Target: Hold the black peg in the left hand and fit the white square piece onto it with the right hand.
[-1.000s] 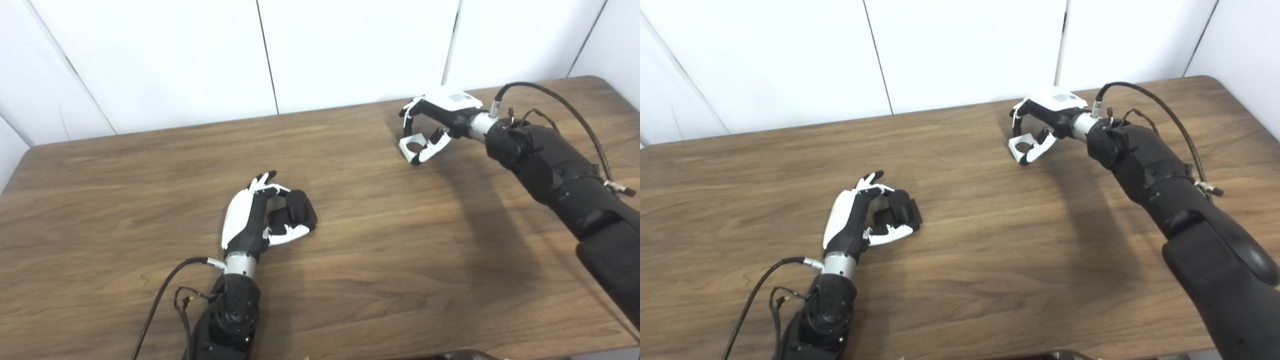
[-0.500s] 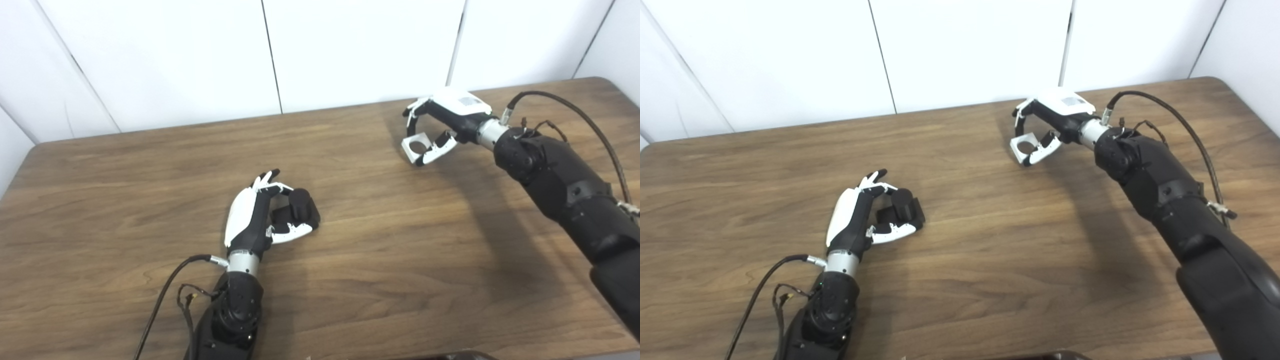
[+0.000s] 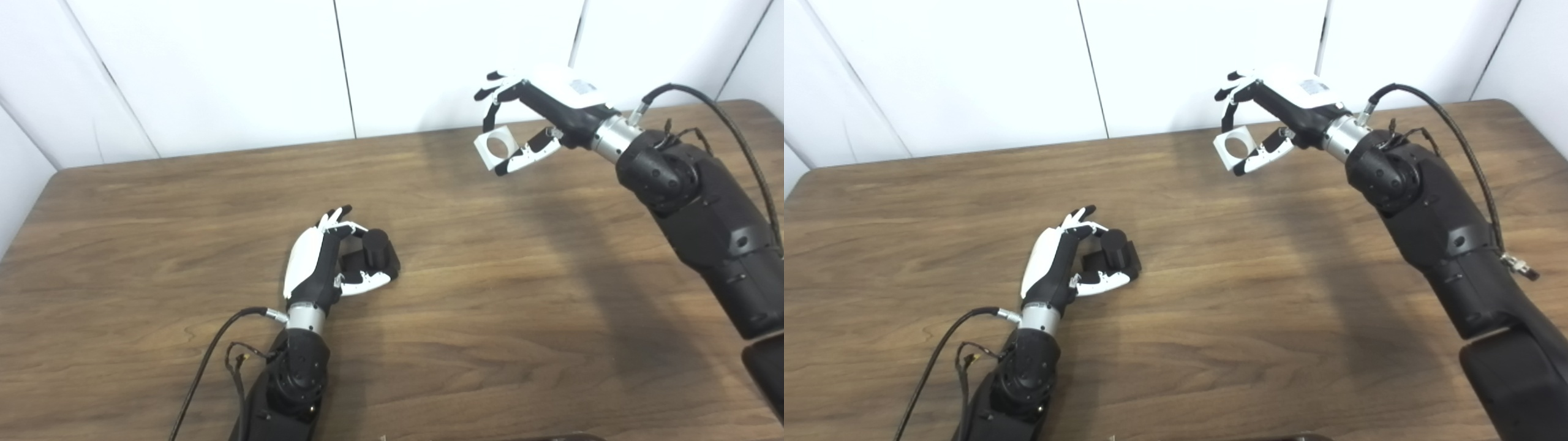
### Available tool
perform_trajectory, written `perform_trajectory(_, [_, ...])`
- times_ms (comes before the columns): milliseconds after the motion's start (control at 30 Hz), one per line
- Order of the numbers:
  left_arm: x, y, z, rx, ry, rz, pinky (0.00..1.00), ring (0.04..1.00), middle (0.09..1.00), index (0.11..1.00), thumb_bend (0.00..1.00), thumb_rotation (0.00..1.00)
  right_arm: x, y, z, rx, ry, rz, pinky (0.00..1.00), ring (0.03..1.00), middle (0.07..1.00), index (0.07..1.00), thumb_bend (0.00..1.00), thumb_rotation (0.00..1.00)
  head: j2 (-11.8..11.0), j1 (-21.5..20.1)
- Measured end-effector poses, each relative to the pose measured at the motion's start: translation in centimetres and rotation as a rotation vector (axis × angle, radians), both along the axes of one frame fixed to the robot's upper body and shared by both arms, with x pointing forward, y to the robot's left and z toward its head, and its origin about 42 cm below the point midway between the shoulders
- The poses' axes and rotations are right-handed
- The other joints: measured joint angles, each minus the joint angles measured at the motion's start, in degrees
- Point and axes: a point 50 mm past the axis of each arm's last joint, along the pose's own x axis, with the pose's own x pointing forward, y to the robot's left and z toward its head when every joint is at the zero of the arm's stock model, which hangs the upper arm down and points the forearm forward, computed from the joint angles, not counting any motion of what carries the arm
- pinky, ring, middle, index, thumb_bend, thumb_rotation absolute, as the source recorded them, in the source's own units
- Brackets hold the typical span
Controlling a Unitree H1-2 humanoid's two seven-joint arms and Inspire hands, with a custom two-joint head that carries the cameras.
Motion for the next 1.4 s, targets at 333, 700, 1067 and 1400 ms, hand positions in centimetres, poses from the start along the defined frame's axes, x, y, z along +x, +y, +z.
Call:
perform_trajectory(333, [0.1,-0.2,-0.1,-0.003,-0.001,0.006,1.0,1.0,0.95,0.489,0.52,0.09,-2.1,4.5,2.1,0.01,-0.005,0.155,0.87,0.909,0.798,0.481,0.52,0.14,0.53,2.37])
perform_trajectory(700, [0.2,-0.7,0.1,-0.005,0.004,0.007,1.0,1.0,0.952,0.489,0.52,0.09,-3.8,8.1,0.6,0.012,0.043,0.259,0.97,0.92,0.801,0.48,0.52,0.15,0.88,3.52])
perform_trajectory(1067, [0.2,-0.8,0.1,-0.004,0.005,0.008,1.0,1.0,0.952,0.49,0.52,0.09,-4.2,10.3,-0.8,0.018,0.106,0.276,0.97,0.918,0.806,0.48,0.52,0.14,1.23,3.78])
perform_trajectory(1400, [0.2,-1.1,0.1,0.001,0.005,0.009,1.0,1.0,0.948,0.489,0.52,0.09,-3.1,10.6,-3.2,-0.011,0.169,0.239,0.98,0.914,0.807,0.48,0.52,0.14,1.5,4.4])
